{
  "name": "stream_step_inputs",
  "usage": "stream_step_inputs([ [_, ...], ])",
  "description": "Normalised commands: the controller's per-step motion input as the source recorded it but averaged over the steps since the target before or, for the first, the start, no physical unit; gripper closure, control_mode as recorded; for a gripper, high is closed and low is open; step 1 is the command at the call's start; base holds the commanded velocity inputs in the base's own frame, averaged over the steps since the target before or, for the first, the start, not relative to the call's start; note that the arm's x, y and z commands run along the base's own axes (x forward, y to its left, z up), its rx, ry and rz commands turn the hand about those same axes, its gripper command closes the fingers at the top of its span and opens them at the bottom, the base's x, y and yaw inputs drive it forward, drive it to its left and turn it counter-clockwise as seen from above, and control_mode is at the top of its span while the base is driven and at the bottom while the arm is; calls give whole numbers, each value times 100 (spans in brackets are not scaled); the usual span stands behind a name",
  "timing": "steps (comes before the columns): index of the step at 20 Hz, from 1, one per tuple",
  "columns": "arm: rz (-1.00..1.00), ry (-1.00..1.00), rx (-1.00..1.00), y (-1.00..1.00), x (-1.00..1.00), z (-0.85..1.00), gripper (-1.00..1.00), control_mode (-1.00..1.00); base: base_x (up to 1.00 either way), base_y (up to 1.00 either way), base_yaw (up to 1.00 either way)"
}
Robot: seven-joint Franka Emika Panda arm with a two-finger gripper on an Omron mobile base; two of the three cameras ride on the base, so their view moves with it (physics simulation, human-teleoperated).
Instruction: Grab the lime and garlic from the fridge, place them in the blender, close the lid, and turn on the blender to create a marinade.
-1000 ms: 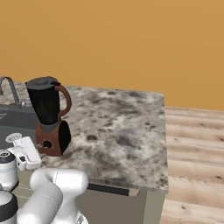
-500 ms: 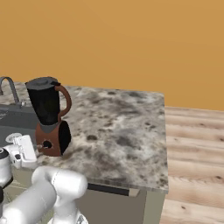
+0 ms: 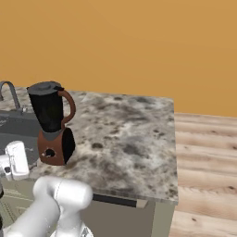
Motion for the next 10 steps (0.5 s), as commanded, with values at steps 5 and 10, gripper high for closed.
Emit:
stream_step_inputs([
  [5,0,-20,3,0,-74,59,-100,-100,0,0,0],
  [10,-3,-17,6,-26,-50,31,-100,-100,0,0,0],
])
